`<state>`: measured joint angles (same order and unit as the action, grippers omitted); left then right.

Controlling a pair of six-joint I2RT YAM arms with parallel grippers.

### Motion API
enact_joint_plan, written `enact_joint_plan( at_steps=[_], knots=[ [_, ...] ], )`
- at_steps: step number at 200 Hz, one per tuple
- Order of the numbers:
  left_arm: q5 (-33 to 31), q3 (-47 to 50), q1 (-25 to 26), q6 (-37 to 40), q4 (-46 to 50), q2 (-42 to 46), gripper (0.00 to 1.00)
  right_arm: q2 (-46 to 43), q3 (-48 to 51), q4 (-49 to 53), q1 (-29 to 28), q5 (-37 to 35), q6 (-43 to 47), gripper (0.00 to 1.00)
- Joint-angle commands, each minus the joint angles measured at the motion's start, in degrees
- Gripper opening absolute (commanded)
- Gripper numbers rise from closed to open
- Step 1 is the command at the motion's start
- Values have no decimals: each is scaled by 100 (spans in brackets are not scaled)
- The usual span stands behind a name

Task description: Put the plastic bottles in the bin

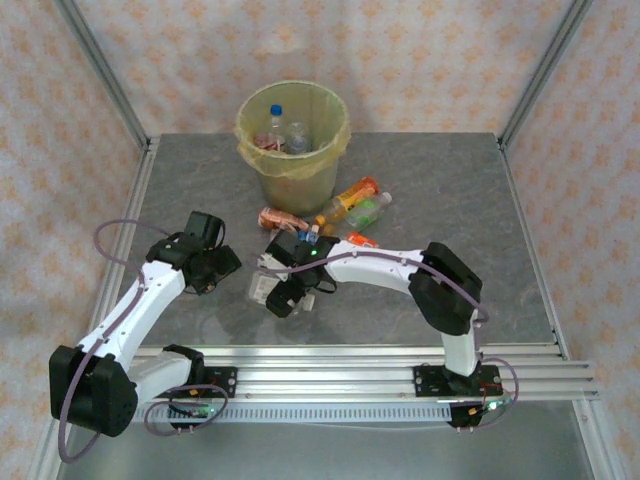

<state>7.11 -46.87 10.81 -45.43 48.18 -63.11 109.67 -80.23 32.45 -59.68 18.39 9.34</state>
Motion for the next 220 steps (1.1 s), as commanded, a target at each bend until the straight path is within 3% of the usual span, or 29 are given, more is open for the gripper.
enact_joint_plan(
  at_steps=[1,24,52,115,167,220],
  knots=[
    [196,14,-39,155,246,95,63,-334,60,-83,37,-38,-453,99],
    [529,200,-26,219,189,183,56,-384,18,-159,36,160,-619,99],
    [1004,556,187,56,-99,298,55,-282,20,-179,35,135,-620,99],
    [985,723,659,-66,-601,-103,55,-37,41,-245,36,-218,-491,99],
    [932,785,659,-103,-875,-536,41,85,76,-165,-124,-251,-254,99],
    [802,767,651,-133,-904,-746,30,473,-30,69,-300,-912,-61,99]
  ],
)
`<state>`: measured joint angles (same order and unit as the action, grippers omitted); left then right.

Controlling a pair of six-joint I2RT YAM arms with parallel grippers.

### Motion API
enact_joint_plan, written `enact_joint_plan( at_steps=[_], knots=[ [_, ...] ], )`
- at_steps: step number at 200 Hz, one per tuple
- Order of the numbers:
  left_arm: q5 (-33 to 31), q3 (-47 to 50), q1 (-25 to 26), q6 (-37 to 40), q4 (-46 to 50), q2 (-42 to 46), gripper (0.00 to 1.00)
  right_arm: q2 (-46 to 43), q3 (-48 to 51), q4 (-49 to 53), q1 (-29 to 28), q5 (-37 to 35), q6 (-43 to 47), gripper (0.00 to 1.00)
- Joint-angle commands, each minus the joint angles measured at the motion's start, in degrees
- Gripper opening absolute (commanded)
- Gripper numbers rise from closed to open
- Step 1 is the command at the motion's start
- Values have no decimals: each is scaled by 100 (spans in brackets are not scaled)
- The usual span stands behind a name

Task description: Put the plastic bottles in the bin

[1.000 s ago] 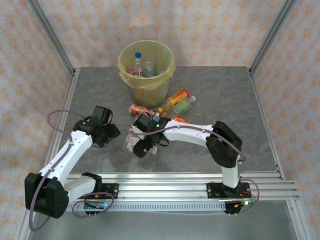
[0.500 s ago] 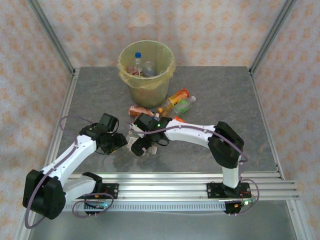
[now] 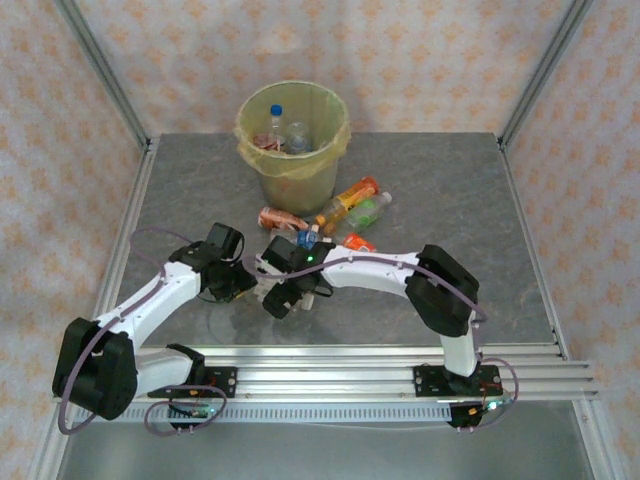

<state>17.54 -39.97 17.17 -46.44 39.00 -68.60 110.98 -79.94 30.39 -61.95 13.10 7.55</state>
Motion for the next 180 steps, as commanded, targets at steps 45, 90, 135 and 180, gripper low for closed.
enact_joint_plan(
  at_steps=[45,90,135,180],
  knots=[
    [-290,60,-11,-57,140,-97,30,554,-140,270,-84,-752,-6,100],
    [-514,-196,-131,-6,537,156,31,395,-92,276,-88,-891,-31,75],
    [-1090,-689,-253,29,1123,738,38,-297,29,270,-81,-729,1,61],
    [-2146,-1323,-279,-48,1584,1657,55,-1377,5,386,-88,-827,-143,46]
  ],
)
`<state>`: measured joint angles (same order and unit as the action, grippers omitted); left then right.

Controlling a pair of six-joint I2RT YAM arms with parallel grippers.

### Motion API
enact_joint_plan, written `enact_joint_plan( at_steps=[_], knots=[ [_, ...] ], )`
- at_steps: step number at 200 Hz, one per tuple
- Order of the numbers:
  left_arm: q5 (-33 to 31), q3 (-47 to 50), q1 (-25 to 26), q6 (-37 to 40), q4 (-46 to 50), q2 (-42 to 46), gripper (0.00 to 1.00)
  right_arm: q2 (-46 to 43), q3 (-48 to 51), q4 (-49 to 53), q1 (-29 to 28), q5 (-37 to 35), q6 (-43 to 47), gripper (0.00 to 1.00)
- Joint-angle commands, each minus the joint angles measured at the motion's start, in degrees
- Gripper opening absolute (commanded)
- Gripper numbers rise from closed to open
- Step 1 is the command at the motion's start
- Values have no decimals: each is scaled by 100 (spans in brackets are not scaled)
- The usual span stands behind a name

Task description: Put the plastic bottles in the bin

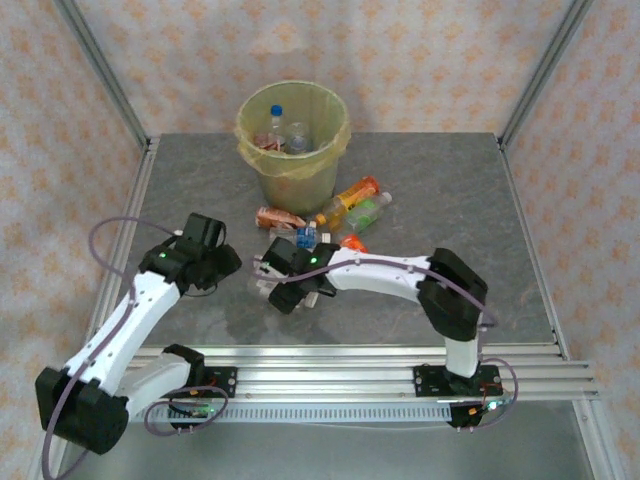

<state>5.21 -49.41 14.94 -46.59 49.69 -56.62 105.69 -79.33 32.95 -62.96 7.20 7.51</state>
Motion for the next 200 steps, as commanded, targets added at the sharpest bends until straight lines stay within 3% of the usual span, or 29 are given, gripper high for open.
enact_joint_plan(
  at_steps=[1,35,77,126,200],
  knots=[
    [-950,-391,-54,-33,519,477,56,-875,-65,131,16,-250,-137,46],
    [-1692,-619,-63,-78,511,989,77,-1612,-358,255,117,-703,-302,42],
    [-1960,-553,-71,-26,242,1095,99,-1924,-1301,103,248,-1817,163,41],
    [-1663,-308,-71,-112,-253,873,100,-999,-3093,-92,771,-2691,632,43],
    [-1209,-39,-83,-167,-776,530,100,1496,-6522,68,1655,-2308,972,43]
  ],
)
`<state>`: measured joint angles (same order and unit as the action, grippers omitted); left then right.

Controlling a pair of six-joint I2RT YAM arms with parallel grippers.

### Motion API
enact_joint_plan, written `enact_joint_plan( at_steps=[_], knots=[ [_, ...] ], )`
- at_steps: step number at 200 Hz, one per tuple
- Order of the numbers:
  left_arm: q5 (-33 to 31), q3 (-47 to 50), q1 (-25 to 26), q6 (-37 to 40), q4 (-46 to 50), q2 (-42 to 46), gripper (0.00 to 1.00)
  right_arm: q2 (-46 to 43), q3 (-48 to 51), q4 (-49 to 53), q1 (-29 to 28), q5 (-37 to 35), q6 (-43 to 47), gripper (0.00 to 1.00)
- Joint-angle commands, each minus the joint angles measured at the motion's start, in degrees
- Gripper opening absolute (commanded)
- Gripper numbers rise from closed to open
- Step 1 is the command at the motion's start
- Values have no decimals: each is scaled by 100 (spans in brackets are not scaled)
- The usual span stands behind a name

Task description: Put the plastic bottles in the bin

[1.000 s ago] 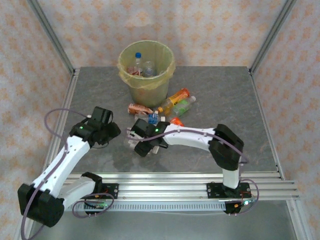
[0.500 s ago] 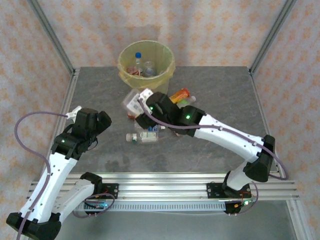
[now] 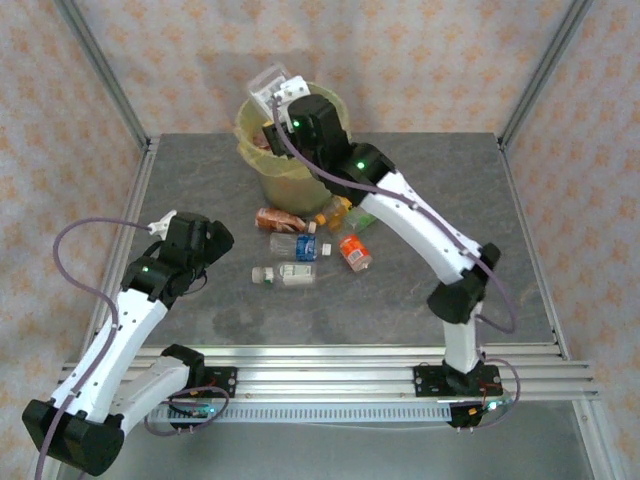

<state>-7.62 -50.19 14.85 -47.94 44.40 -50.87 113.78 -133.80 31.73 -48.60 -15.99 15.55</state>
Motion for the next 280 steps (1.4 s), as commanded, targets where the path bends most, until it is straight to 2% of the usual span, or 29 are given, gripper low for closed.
enact_joint_plan(
  at_steps=[1,20,37,92,137,156,199,225,280],
  knots=[
    [75,42,-72,-31,-252,-45,100,746,-1134,210,228,18,168,43],
    [129,82,-73,-22,-321,-63,100,1457,-2067,404,399,56,242,43],
    [134,114,-78,-6,-340,-72,100,1837,-2492,432,570,214,247,44],
    [9,73,-77,68,-310,-97,100,2073,-2378,397,1167,1254,268,48],
    [-55,98,-74,22,-316,-72,100,2287,-2370,566,1366,1593,685,56],
    [-62,80,-75,13,-312,-88,100,2333,-2369,645,1384,1637,773,62],
    [-82,44,-71,13,-283,-97,100,2444,-2357,690,1388,1488,974,82],
    [-91,33,-76,13,-248,-81,100,2474,-2368,686,1388,1329,1091,100],
    [-98,11,-75,5,-240,-81,100,2319,-2392,729,1388,1133,1171,99]
  ],
)
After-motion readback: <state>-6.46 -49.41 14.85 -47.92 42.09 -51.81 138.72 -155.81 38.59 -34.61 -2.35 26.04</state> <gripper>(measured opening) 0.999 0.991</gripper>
